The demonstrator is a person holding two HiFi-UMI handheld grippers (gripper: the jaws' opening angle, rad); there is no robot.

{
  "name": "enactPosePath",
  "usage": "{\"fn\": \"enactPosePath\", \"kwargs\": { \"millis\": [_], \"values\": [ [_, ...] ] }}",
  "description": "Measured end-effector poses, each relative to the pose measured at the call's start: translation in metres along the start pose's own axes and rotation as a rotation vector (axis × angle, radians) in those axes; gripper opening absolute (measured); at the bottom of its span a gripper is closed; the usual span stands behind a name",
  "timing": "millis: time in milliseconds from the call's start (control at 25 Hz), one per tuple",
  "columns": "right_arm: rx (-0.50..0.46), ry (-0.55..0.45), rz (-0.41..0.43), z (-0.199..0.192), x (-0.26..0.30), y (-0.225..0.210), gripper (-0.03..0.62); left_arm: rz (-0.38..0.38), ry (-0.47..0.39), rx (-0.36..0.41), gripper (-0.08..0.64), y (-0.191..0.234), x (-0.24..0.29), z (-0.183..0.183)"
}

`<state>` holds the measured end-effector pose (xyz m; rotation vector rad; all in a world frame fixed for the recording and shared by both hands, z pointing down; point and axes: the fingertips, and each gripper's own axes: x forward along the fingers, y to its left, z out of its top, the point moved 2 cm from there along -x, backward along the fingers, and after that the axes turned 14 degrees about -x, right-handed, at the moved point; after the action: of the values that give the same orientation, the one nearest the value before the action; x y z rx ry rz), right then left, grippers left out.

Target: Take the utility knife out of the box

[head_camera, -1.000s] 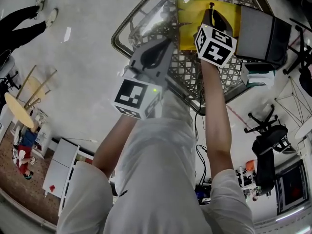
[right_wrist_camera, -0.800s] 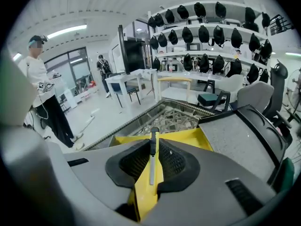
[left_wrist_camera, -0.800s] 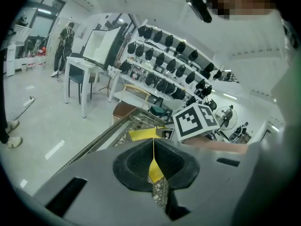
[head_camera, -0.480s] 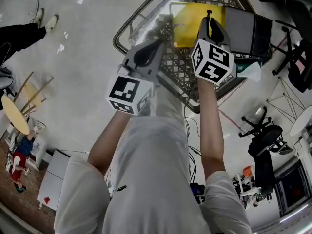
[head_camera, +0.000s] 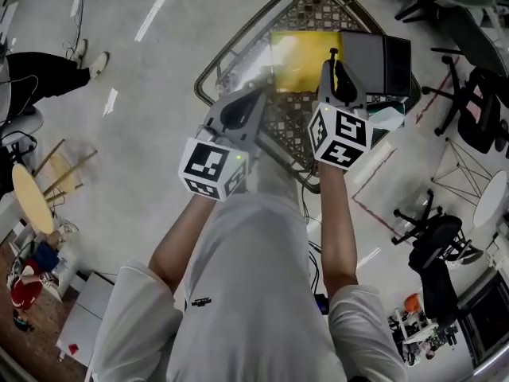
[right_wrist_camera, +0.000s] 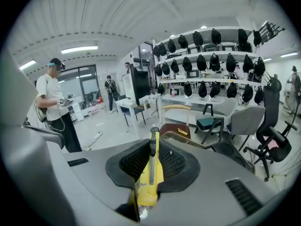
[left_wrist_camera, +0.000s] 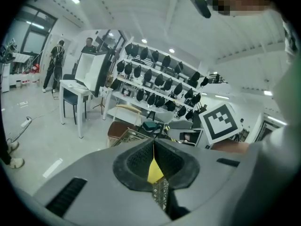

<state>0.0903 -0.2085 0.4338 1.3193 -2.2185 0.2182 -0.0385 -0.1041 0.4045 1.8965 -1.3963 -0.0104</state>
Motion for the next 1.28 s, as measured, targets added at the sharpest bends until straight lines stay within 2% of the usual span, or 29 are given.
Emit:
{"fn": "enactPosePath", "kwargs": {
  "millis": [480,640,1000,1280],
  "values": [
    [-0.033,-0.085,0.002,0.045,-0.075,-0.007,0.051,-0.044,-0.071,0.022,0.005,-0.04,-0.024,0.047],
    [-0.037,-0.126,-0.003,0.057,-0.104,-0.006,0.051,-0.066,-0.088,0.044,0.005,-0.054,-0.042,0.051],
    [-0.034,-0.216,-0.011,0.058,-0.178,-0.004,0.051,-0.103,-0.119,0.089,0.005,-0.084,-0.083,0.055],
    [-0.057,-0.257,-0.029,0.053,-0.213,-0.011,0.051,-0.127,-0.13,0.115,0.005,-0.096,-0.096,0.054]
  ]
}}
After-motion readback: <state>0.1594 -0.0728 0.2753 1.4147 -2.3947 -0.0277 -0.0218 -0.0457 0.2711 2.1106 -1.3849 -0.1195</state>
